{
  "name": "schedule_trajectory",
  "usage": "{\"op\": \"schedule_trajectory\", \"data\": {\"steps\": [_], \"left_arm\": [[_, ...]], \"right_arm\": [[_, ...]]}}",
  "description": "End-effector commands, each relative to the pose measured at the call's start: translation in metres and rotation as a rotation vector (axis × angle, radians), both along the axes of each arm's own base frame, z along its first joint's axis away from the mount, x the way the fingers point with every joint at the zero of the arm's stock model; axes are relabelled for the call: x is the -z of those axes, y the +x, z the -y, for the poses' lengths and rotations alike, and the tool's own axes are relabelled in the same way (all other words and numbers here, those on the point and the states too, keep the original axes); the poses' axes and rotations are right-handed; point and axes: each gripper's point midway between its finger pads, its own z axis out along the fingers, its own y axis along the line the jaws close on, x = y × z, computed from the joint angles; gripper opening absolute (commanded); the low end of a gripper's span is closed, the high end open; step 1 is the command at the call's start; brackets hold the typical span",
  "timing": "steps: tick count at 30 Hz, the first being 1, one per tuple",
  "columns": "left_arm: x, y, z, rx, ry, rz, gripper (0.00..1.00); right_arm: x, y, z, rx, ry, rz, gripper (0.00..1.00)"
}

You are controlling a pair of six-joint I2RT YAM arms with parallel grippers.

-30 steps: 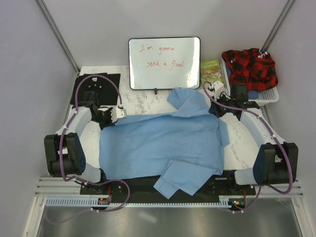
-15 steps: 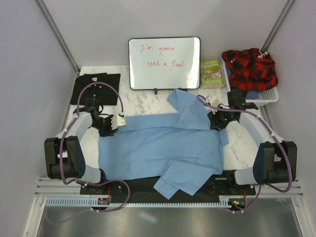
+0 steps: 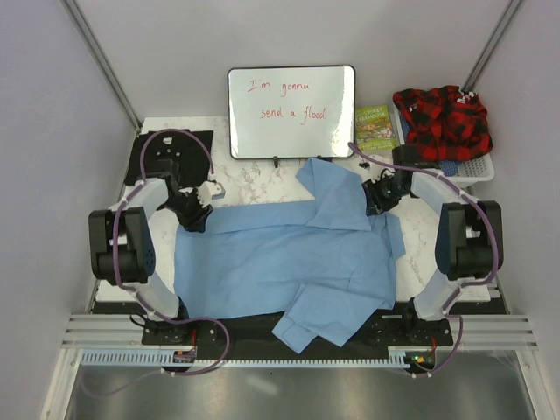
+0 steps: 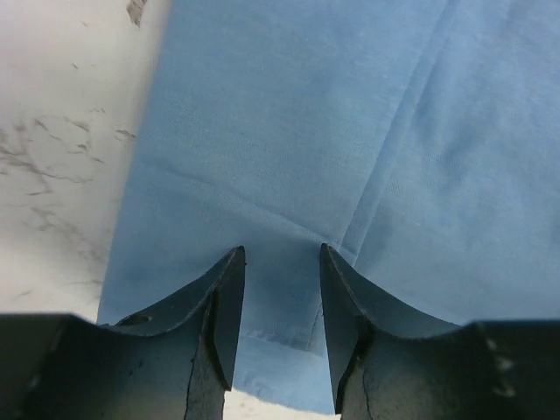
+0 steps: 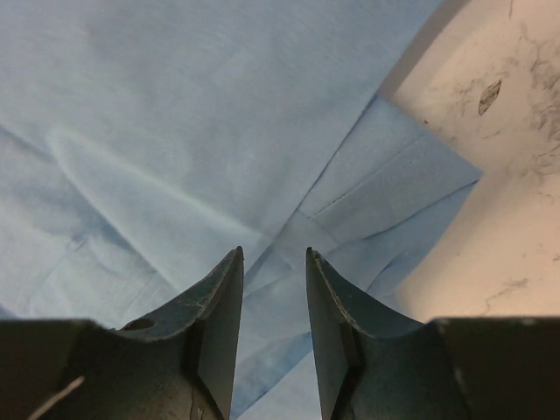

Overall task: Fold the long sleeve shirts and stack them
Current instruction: Fold the shirt

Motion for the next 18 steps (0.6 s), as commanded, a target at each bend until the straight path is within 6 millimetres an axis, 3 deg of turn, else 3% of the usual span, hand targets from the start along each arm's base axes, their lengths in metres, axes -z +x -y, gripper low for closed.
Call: {"op": "schedule_trajectory", "data": {"steps": [1,5,10,13,15,16,17,18], "left_arm": [[0.031,0.008,-0.008,-0.142,0.051,-0.088,0.46],[0.045,0.027,-0.010,-0.193,0.067,-0.111,0.43],[0.054,0.057,0.000,-0.217,0.078,-0.104,0.40],[0.042,0.075,0.005,-0.237,0.053,-0.071,0.39],[0.027,0.081,0.005,-0.212,0.046,-0.026,0.40],[0.023,0.081,0.007,-0.208,0.039,-0.016,0.41],[0.016,0.082,0.009,-0.193,0.028,-0.006,0.43],[0.005,0.079,0.012,-0.177,0.012,0.000,0.45]], "right_arm": [[0.020,0.025,0.009,0.087,-0.058,-0.002,0.42],[0.043,0.045,0.020,0.114,-0.110,-0.026,0.40],[0.047,0.076,0.033,0.142,-0.148,0.004,0.40],[0.032,0.084,0.031,0.094,-0.136,0.033,0.40],[0.002,0.088,0.022,0.066,-0.084,0.075,0.41],[-0.009,0.083,0.014,0.051,-0.046,0.062,0.46],[-0.039,0.092,0.000,0.043,0.022,0.117,0.49],[-0.051,0.098,-0.004,0.048,0.040,0.143,0.53]]}}
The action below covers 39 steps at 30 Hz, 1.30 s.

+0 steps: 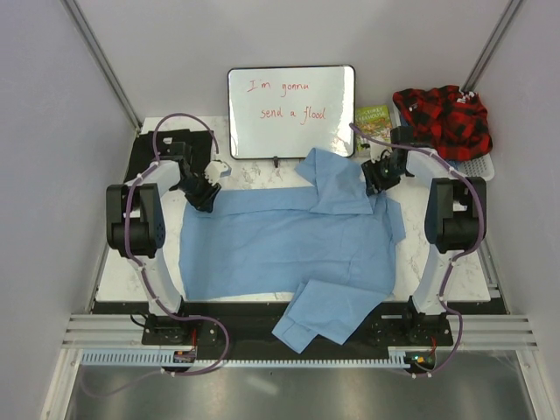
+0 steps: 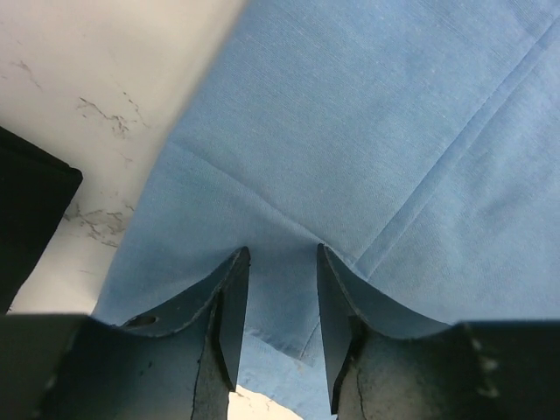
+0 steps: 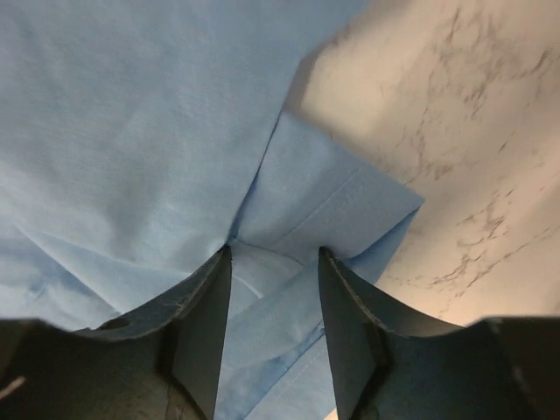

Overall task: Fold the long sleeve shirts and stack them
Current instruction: Fold the shirt

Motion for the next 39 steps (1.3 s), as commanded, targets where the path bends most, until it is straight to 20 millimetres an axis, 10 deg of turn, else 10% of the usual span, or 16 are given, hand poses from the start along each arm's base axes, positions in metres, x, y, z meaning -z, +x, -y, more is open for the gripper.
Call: {"op": "schedule_trajectory", "data": {"steps": [1,4,10,22,35,39], "left_arm": [[-0.024,0.000,0.008,0.016,-0.037,0.031,0.49],[-0.046,-0.003,0.018,0.041,-0.090,0.070,0.55],[-0.073,-0.010,0.029,0.051,-0.148,0.102,0.69],[-0.089,-0.018,0.030,0.064,-0.156,0.122,0.70],[-0.112,-0.008,0.031,0.046,-0.163,0.158,0.71],[-0.115,-0.011,0.030,0.049,-0.160,0.160,0.71]], "right_arm": [[-0.090,0.031,-0.032,-0.046,0.140,0.183,0.62],[-0.112,0.064,-0.042,-0.013,0.175,0.264,0.80],[-0.084,0.109,-0.055,0.037,0.221,0.253,0.84],[-0.043,0.115,-0.065,-0.018,0.198,0.216,0.80],[-0.056,0.095,-0.083,-0.107,0.296,0.187,0.00],[-0.068,0.094,-0.082,-0.098,0.295,0.204,0.01]]}}
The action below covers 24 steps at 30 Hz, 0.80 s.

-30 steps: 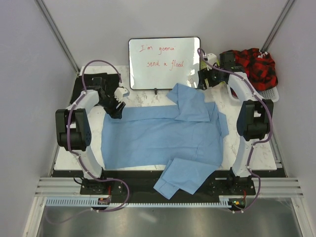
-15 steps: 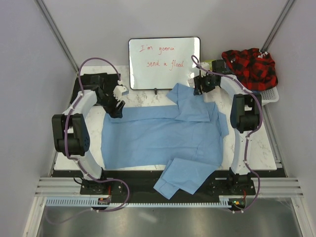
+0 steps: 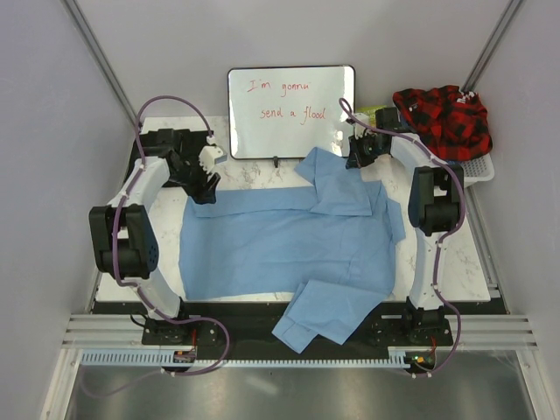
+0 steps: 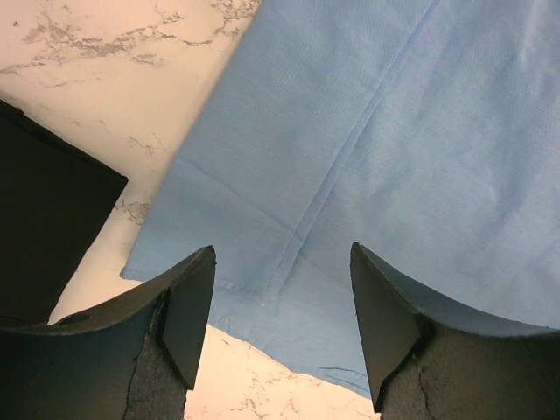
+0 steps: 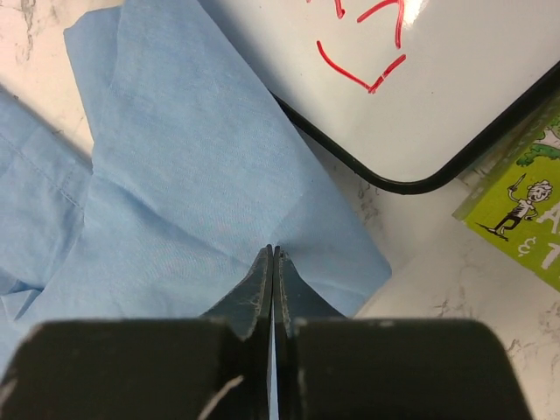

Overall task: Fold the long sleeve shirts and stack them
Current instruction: Fold the shirt

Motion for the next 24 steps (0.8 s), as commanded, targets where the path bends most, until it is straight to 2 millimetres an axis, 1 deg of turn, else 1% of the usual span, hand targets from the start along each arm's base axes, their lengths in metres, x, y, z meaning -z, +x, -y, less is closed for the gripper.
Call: {"op": "schedule_trajectory", "data": {"steps": [1,2,3,4,5,6,7,8,12,14,18,22,24], "left_arm": [[-0.027,-0.001,0.007,0.007,-0.034,0.043,0.71],[-0.028,-0.002,0.007,0.006,-0.033,0.046,0.71],[-0.027,-0.002,0.007,0.008,-0.035,0.045,0.71],[-0.027,-0.003,0.007,0.009,-0.036,0.040,0.71],[-0.026,-0.004,0.008,0.009,-0.038,0.036,0.71],[-0.026,-0.003,0.008,0.010,-0.037,0.035,0.72],[-0.025,-0.004,0.008,0.013,-0.040,0.031,0.72],[-0.025,-0.005,0.008,0.015,-0.039,0.028,0.94],[-0.022,-0.004,0.010,0.019,-0.045,0.014,0.96],[-0.022,-0.004,0.009,0.019,-0.046,0.012,0.99],[-0.022,-0.004,0.009,0.021,-0.041,0.014,0.99],[-0.024,-0.004,0.007,0.016,-0.035,0.016,0.99],[-0.026,-0.004,0.007,0.014,-0.034,0.018,0.99]], "right_arm": [[-0.042,0.000,-0.006,-0.015,0.025,0.077,0.09],[-0.044,0.001,-0.005,-0.008,0.023,0.087,0.40],[-0.043,0.001,0.001,0.006,0.009,0.089,0.55],[-0.043,0.002,0.004,0.012,0.002,0.097,0.64],[-0.041,0.003,0.006,0.013,-0.005,0.098,0.75],[-0.037,0.006,0.010,0.010,-0.009,0.099,0.80],[-0.035,0.007,0.010,0.006,-0.010,0.097,0.87],[-0.031,0.006,0.011,-0.004,-0.011,0.086,0.88],[-0.016,0.010,0.010,-0.016,-0.015,0.063,0.91],[-0.011,0.011,0.011,-0.016,-0.014,0.055,0.91],[-0.002,0.011,0.006,-0.037,0.007,0.042,0.91],[0.006,0.013,0.001,-0.037,0.034,0.012,0.89],[0.007,0.012,-0.003,-0.054,0.057,0.005,0.86]]}}
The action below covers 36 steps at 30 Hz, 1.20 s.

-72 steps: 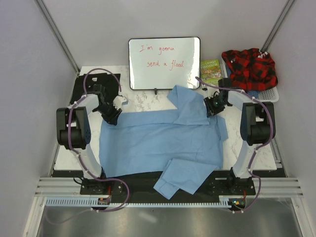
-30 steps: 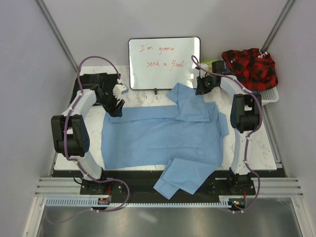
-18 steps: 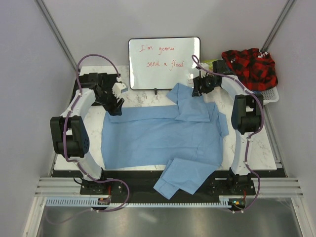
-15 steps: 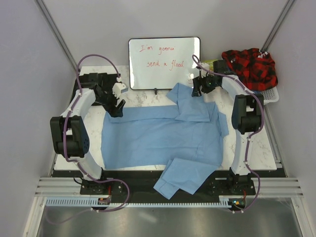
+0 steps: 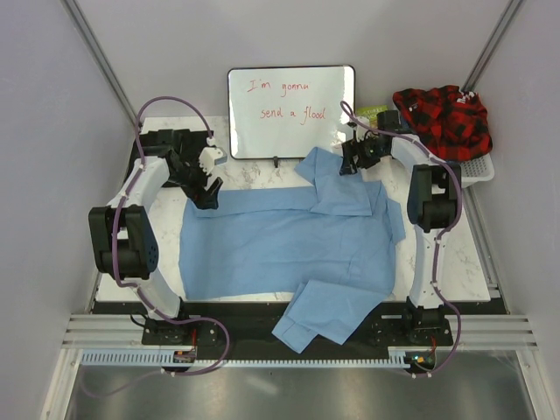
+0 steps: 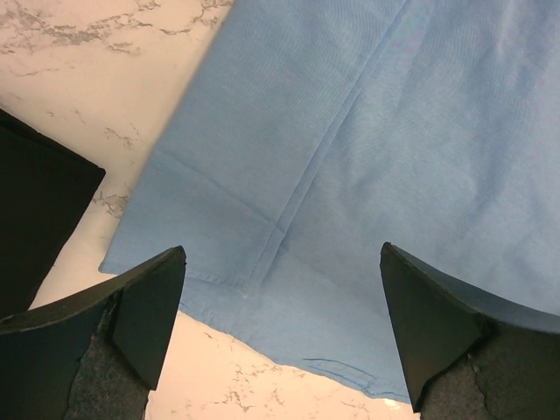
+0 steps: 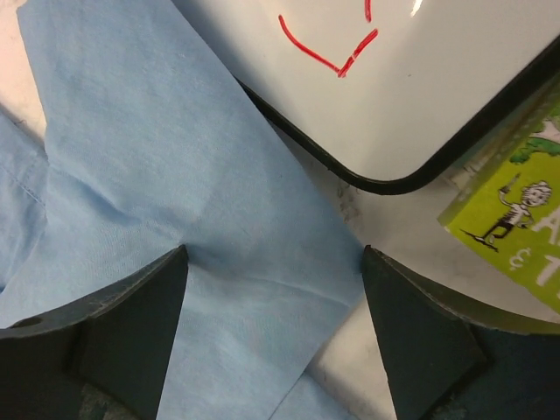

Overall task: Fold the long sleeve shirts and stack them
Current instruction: Fold the shirt

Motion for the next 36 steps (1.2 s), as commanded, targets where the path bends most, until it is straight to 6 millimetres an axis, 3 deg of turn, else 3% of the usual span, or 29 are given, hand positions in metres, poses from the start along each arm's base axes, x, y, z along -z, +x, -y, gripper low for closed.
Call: {"op": "schedule_trajectory", "data": {"steps": [1,3,4,8,10,14,16,17,18,20,21,22,23,24,26,27,30,31,32,34,35,36], "left_arm": [[-0.024,0.005,0.006,0.014,-0.027,0.051,0.99],[-0.025,0.004,0.005,0.011,-0.022,0.053,0.99],[-0.026,0.003,0.005,0.012,-0.021,0.055,0.99],[-0.033,0.003,0.007,0.003,-0.033,0.064,0.99],[-0.039,0.003,0.009,-0.010,-0.050,0.068,0.99],[-0.061,-0.003,0.020,-0.030,-0.124,0.079,0.99],[-0.070,-0.011,0.024,-0.035,-0.151,0.082,0.99],[-0.071,-0.016,0.028,-0.043,-0.178,0.065,0.99],[-0.073,-0.019,0.030,-0.046,-0.193,0.060,0.99],[-0.074,-0.031,0.037,-0.053,-0.235,0.030,0.99],[-0.075,-0.036,0.039,-0.053,-0.247,0.023,0.99],[-0.078,-0.041,0.040,-0.053,-0.257,0.027,0.99],[-0.073,-0.050,0.043,-0.047,-0.276,0.006,0.99],[-0.071,-0.054,0.045,-0.040,-0.283,0.002,0.99],[-0.067,-0.063,0.046,-0.022,-0.289,0.013,0.99],[-0.066,-0.064,0.047,-0.015,-0.290,0.020,0.99],[-0.062,-0.059,0.060,0.043,-0.268,0.063,0.99],[-0.064,-0.051,0.069,0.069,-0.264,0.099,0.99],[-0.061,-0.046,0.074,0.079,-0.254,0.104,0.99],[-0.062,-0.035,0.094,0.119,-0.241,0.134,0.98],[-0.066,-0.024,0.104,0.138,-0.243,0.180,0.97],[-0.056,-0.016,0.113,0.153,-0.237,0.164,0.97]], "right_arm": [[-0.010,0.007,-0.013,-0.048,0.070,0.023,0.76],[-0.018,0.003,-0.016,-0.067,0.089,0.025,0.59],[-0.023,-0.001,-0.020,-0.081,0.110,0.022,0.41],[-0.063,-0.017,-0.027,-0.117,0.157,0.060,0.13],[-0.094,-0.029,-0.032,-0.134,0.166,0.107,0.00],[-0.140,-0.077,-0.051,-0.242,0.118,0.187,0.00],[-0.123,-0.113,-0.069,-0.318,0.057,0.160,0.00],[-0.130,-0.123,-0.067,-0.354,-0.028,0.227,0.00],[-0.106,-0.151,-0.080,-0.419,-0.064,0.183,0.00],[-0.101,-0.179,-0.085,-0.485,-0.117,0.197,0.02],[-0.080,-0.204,-0.089,-0.551,-0.161,0.165,0.03],[-0.073,-0.219,-0.090,-0.591,-0.186,0.153,0.04],[-0.075,-0.233,-0.091,-0.629,-0.208,0.177,0.06],[-0.053,-0.261,-0.090,-0.724,-0.274,0.160,0.09],[-0.039,-0.301,-0.087,-0.838,-0.320,0.165,0.35],[-0.038,-0.309,-0.086,-0.854,-0.316,0.164,0.62],[-0.052,-0.312,-0.087,-0.813,-0.277,0.174,0.78],[-0.059,-0.312,-0.092,-0.794,-0.230,0.164,0.79],[-0.073,-0.298,-0.091,-0.741,-0.195,0.182,0.79],[-0.093,-0.291,-0.096,-0.668,-0.068,0.143,0.80],[-0.106,-0.267,-0.086,-0.575,-0.018,0.136,0.80],[-0.111,-0.259,-0.081,-0.523,0.024,0.110,0.80]]}}
